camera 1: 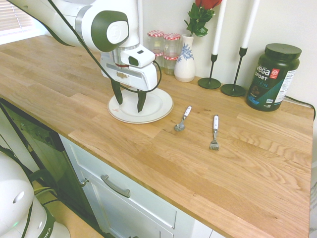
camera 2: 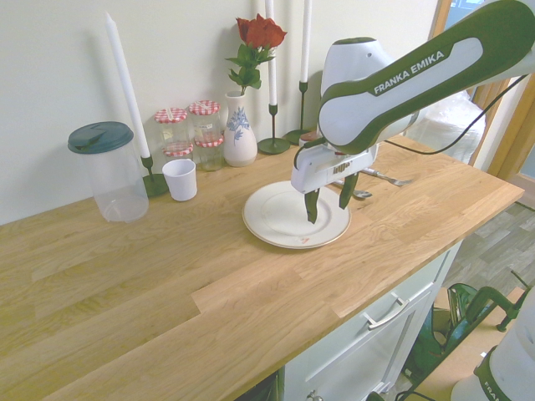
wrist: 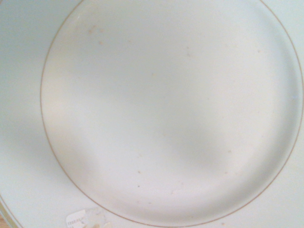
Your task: Put the spoon into the plate
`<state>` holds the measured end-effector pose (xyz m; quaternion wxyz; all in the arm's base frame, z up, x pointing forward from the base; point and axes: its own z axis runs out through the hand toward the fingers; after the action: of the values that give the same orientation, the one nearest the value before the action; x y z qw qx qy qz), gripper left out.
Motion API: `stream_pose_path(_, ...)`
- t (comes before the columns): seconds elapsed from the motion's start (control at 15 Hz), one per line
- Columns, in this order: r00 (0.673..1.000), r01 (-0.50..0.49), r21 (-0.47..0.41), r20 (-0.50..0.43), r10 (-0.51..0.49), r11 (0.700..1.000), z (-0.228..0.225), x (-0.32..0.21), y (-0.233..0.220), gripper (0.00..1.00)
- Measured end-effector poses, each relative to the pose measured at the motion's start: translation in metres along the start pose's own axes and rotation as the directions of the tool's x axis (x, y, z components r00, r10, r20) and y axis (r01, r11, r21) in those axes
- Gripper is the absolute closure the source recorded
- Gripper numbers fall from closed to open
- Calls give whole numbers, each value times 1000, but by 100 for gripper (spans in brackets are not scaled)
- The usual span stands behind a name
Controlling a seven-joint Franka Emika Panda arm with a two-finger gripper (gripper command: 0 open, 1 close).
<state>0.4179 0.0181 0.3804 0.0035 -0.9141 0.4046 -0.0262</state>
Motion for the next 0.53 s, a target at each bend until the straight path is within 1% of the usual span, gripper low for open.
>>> stream_pose_path(0.07, 1000, 2, -1, 1, -2, 1000, 1, 0, 0, 0)
stream_pose_path(0.13, 1000, 25, -4, 5, -25, 1000, 2, 0, 0, 0)
stream_pose_path(0.27, 995, 97, -10, 12, -97, 995, -9, 6, -1, 0)
stream_pose_path(0.33, 992, 124, -10, 9, -124, 992, -21, 17, -2, 0)
stream_pose_path(0.53, 981, 191, -10, 24, -190, 982, -54, 76, 6, 0)
